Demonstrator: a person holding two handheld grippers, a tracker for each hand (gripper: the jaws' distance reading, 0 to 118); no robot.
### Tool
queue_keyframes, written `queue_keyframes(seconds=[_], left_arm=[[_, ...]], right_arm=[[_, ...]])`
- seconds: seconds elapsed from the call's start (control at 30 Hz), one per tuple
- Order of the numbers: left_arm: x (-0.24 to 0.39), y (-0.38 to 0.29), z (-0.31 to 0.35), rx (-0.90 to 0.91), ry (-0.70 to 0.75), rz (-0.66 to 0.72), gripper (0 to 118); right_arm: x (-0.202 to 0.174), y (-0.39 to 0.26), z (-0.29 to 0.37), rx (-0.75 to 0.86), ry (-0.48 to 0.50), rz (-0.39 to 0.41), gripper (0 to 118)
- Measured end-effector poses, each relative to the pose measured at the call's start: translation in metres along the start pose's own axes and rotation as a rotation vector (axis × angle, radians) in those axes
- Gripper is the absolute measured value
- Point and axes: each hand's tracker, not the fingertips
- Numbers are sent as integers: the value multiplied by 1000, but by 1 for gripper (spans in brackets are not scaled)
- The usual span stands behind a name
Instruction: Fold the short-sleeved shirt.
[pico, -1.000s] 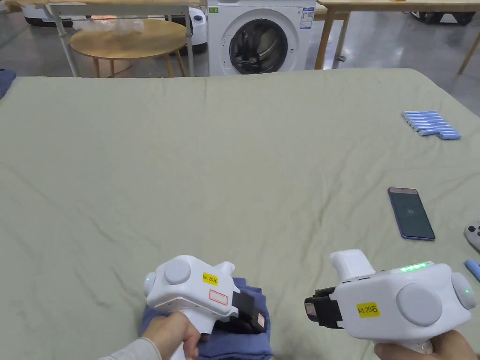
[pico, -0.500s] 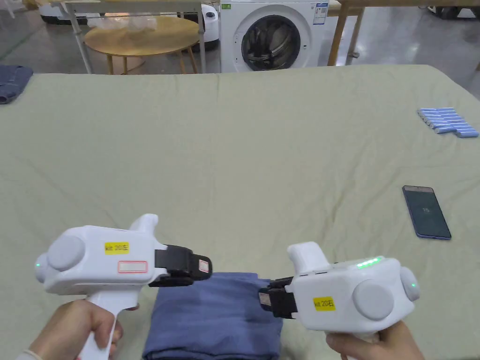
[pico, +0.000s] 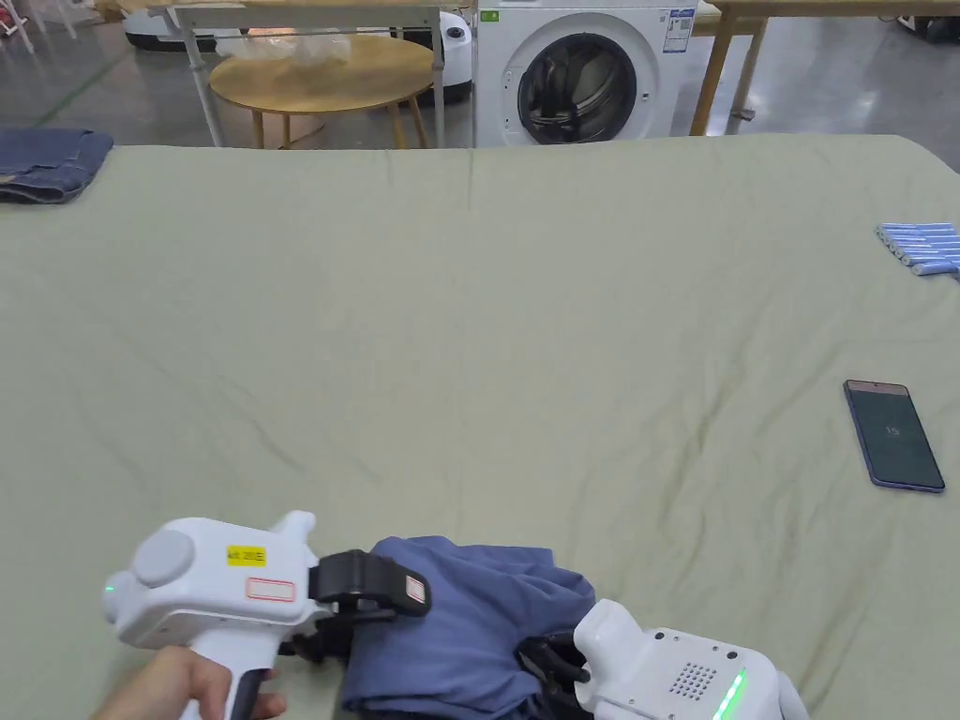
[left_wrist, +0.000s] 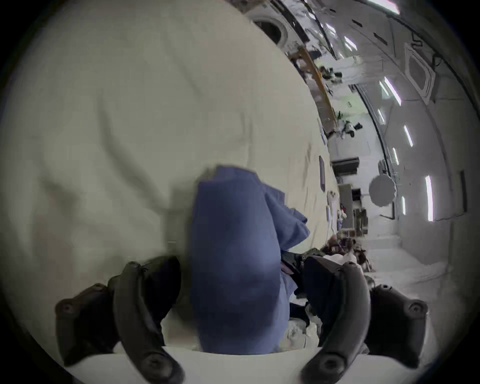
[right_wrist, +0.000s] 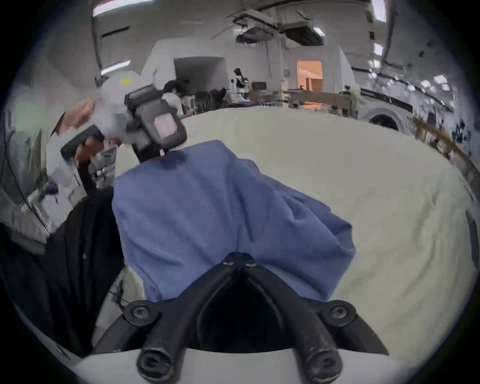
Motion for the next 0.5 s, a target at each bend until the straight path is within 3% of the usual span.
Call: queue_keyframes(seconds=[0.1,0.13,0.17,0.2,0.23,0.37,0.5], left_arm=[[7,-1,-34,-21,-73,28,95],[-2,6,-39,2,-118,29,81],[-5,9,-47,12,-134,45,40],[-13,7,-51,-7,-157,70,24],[-15,7,-51,-14,-218,92,24],[-44,5,-21,-7,-138,66,24],[-63,0,5,-14,-196,105,24]], right_arm=[[-2,4,-1,-24,-4,11,0],[-4,5,0,-25,-13,36,0],[-5,7,1,-33,-19,49,0],[-7,10,0,-57,-25,54,0],[-10,14,1,-57,-27,54,0],[-11,19,-5,-96,-38,75,0],[-30,53,-16,-142,-17,60,0]])
